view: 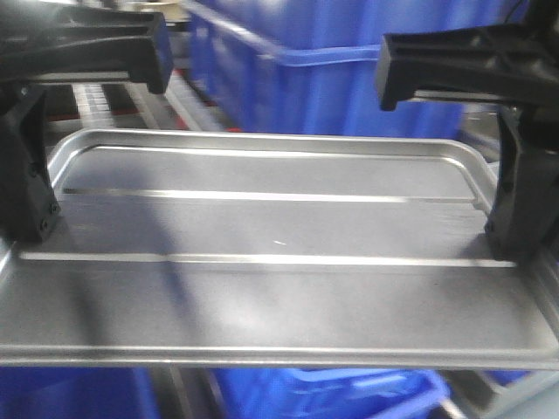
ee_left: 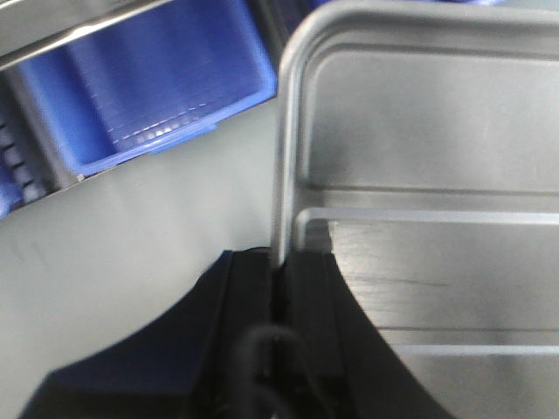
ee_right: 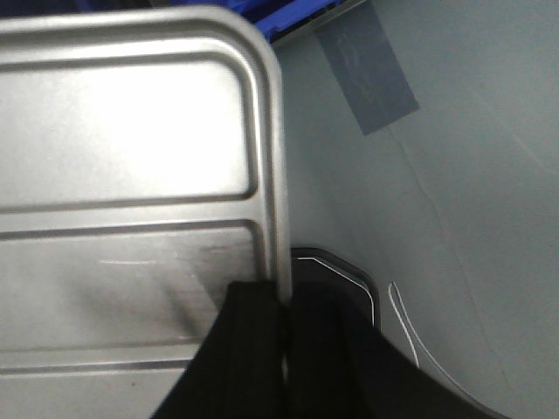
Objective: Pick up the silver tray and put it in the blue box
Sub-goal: 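Hold the tray in both grippers while the base drives to the blue bin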
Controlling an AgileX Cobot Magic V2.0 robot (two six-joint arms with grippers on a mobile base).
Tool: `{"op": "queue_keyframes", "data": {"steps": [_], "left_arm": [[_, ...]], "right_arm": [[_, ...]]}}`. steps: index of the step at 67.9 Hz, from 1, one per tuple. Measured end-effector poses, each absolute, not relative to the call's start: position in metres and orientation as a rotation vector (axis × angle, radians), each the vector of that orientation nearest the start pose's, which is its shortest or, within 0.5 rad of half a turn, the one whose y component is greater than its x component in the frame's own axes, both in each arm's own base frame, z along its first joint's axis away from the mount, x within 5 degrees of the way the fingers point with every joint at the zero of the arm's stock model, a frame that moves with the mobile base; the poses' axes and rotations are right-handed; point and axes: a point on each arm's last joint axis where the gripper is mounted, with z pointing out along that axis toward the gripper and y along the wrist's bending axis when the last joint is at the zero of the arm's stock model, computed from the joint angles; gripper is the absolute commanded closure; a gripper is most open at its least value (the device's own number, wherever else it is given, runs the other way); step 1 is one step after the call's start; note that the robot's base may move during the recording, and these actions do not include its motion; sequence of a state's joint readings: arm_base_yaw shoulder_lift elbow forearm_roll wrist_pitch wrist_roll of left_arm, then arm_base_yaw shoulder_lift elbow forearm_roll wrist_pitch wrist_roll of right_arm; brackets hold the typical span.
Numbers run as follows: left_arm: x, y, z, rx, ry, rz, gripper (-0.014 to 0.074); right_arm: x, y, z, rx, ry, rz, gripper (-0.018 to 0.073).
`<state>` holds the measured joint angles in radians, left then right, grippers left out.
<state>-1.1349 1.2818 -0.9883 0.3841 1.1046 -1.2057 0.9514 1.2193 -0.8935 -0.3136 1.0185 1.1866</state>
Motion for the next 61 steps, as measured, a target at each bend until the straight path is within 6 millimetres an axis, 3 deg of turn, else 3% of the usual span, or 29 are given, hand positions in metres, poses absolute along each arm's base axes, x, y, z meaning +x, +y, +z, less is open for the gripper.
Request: {"op": "queue_keyframes", "data": {"steps": [61], "left_arm": [[0.1252,-0.1965,0.2927,0.079,2.703,-0.130,0.0697]], "right_arm": [[0.1453,0.1626,0.2806,0.153,2.727,0.184,0.0503]]}}
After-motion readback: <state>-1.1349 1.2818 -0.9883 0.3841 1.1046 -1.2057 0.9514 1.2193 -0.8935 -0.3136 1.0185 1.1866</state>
